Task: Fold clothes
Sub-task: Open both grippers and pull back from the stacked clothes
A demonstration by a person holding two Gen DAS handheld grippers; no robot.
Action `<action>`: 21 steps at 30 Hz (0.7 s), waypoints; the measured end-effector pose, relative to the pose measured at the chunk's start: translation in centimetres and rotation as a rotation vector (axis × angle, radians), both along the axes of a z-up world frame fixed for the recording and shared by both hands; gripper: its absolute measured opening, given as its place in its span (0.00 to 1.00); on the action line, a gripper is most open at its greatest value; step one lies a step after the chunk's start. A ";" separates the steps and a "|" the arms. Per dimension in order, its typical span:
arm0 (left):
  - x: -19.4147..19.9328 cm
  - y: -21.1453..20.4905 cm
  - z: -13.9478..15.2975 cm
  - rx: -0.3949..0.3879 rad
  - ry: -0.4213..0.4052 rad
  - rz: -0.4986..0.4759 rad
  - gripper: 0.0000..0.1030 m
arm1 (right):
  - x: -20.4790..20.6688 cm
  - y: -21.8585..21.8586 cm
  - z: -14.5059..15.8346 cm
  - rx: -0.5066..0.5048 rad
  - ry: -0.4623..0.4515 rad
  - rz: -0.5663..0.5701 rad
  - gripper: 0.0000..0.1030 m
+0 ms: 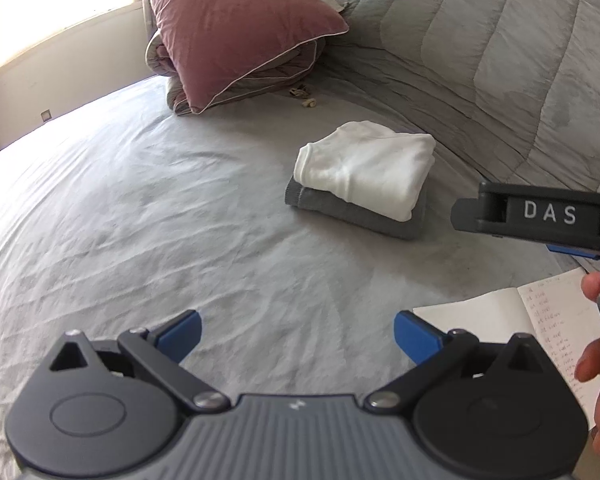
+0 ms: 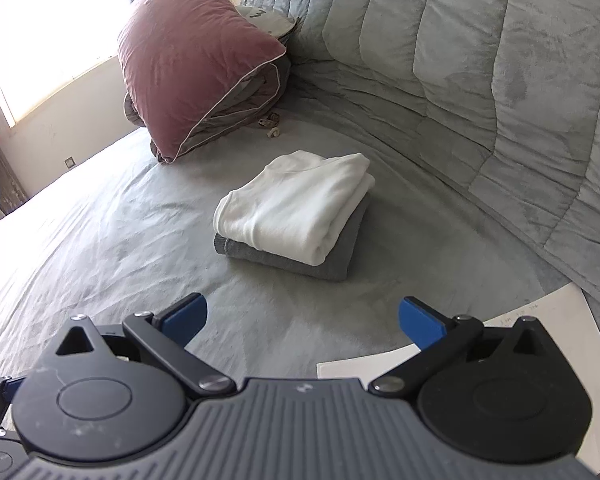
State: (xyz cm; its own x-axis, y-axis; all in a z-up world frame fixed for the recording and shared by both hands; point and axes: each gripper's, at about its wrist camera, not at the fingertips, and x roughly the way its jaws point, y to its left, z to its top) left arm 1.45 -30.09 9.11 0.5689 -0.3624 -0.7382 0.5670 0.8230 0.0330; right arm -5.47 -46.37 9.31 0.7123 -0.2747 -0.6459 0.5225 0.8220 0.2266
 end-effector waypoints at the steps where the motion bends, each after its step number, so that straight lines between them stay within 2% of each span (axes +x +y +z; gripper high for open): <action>1: 0.0 0.1 0.0 -0.001 0.005 0.002 0.99 | 0.0 0.1 0.0 -0.001 0.003 0.002 1.00; 21: -0.5 1.1 -0.2 -0.019 0.058 0.007 0.99 | -0.6 1.5 0.6 -0.023 0.015 0.014 1.00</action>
State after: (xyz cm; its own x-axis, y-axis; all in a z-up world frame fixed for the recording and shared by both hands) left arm 0.91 -28.99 8.96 0.5282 -0.3726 -0.7630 0.5616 0.8273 -0.0152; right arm -6.05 -44.89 9.92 0.7069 -0.2794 -0.6498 0.5136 0.8344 0.2000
